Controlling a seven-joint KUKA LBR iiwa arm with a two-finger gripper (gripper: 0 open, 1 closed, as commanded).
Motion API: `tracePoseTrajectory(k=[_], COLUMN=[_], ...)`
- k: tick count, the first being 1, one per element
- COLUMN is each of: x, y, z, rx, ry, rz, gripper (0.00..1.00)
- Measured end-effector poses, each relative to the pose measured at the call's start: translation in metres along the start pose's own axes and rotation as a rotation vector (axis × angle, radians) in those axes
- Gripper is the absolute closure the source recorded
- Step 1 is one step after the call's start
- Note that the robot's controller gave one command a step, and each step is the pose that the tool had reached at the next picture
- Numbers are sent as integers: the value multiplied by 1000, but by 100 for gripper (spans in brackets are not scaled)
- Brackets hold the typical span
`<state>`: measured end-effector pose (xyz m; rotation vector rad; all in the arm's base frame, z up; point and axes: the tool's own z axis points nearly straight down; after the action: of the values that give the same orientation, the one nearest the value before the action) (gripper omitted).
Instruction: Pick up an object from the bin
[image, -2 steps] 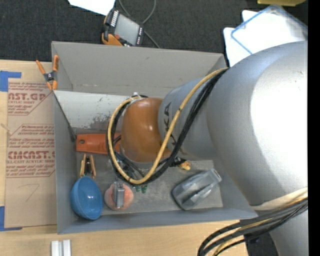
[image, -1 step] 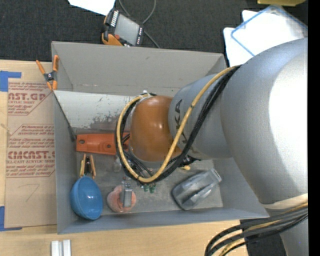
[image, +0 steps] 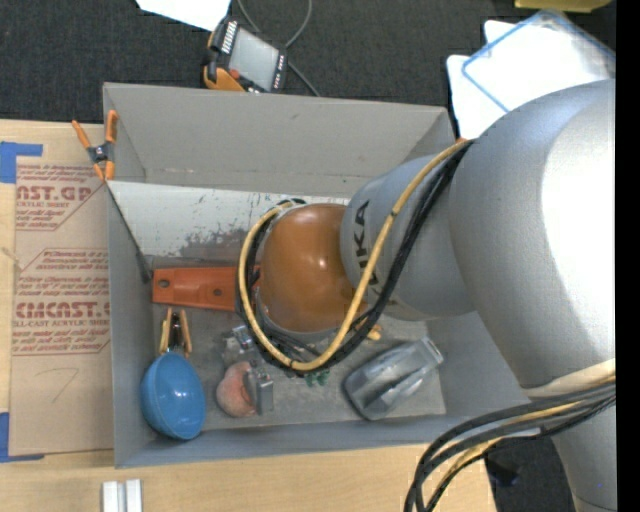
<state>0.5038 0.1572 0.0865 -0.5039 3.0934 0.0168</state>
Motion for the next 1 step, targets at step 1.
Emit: tracePoseTrajectory(k=[1], x=[0], y=[0], z=[0], rx=[0], ry=[0], rz=[0], gripper=[100])
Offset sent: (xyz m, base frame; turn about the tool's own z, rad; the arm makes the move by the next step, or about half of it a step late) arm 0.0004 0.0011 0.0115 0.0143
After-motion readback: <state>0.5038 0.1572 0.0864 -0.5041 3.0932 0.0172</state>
